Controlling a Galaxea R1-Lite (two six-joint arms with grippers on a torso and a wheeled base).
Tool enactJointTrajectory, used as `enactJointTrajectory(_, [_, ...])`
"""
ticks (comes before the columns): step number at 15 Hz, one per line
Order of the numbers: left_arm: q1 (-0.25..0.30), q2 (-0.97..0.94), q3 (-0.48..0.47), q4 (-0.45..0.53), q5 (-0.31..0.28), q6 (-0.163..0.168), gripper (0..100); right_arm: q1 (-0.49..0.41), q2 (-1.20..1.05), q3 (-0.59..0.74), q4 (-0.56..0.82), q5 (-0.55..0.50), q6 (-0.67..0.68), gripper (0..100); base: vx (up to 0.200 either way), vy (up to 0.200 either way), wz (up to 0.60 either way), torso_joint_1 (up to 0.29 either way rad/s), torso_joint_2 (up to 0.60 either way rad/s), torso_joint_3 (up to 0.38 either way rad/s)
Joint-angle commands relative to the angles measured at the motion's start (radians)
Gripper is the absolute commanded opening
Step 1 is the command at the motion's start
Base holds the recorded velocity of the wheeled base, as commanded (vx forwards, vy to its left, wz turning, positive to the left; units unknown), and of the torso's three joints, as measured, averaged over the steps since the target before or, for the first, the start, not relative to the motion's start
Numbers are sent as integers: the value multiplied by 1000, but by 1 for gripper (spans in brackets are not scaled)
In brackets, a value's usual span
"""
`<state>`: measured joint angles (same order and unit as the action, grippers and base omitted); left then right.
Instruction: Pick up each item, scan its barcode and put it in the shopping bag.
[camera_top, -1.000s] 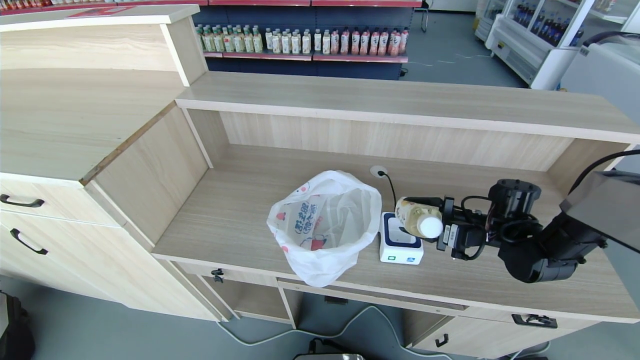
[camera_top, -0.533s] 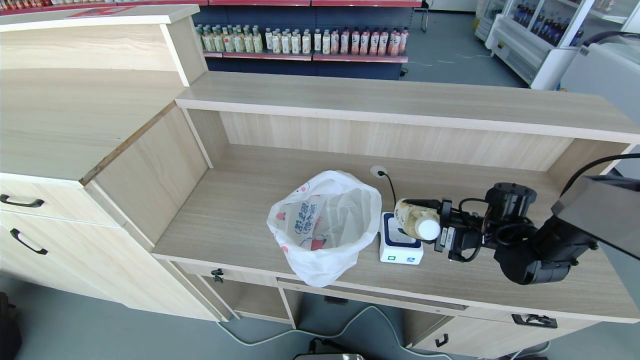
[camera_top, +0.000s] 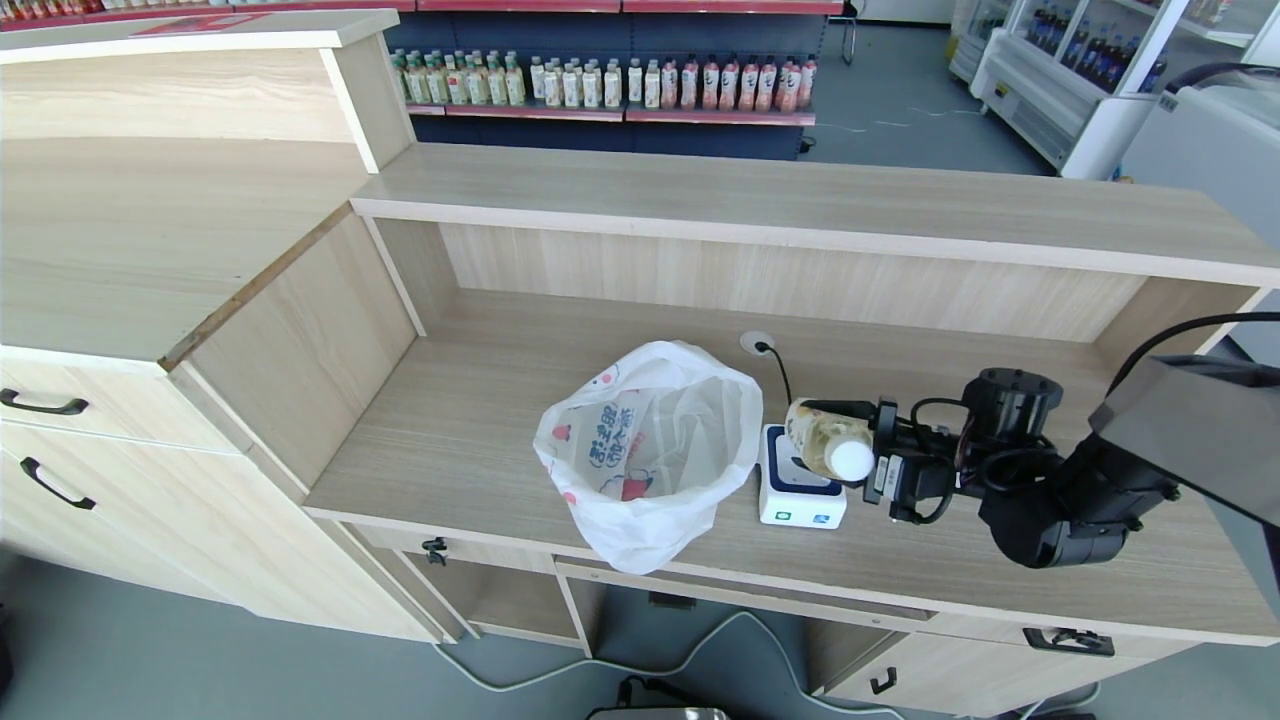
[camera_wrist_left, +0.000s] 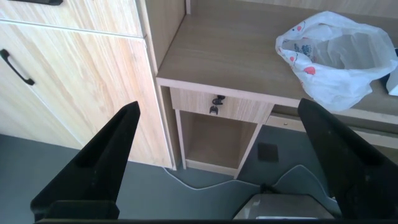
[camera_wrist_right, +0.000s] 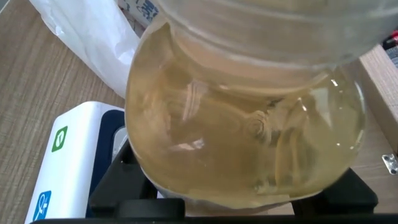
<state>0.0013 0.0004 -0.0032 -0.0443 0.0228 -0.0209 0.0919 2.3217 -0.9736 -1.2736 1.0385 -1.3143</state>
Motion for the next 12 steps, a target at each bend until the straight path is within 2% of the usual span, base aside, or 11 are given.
enactJointTrajectory(1, [0,0,0,0,0,-1,100,9,18,-13,2,0,0,0,0,0,0,0,0,0])
enactJointTrajectory(9, [0,0,0,0,0,-1,100,19,36,-22,2,-2,4,0,0,0,0,0,0,0])
enactJointTrajectory(11, [0,0,0,0,0,-1,100,15,21,-27,3,0,38,0,0,0,0,0,0,0])
enactJointTrajectory(12, [0,0,0,0,0,-1,100,-12,-50,-34,2,-2,141,0,0,0,0,0,0,0])
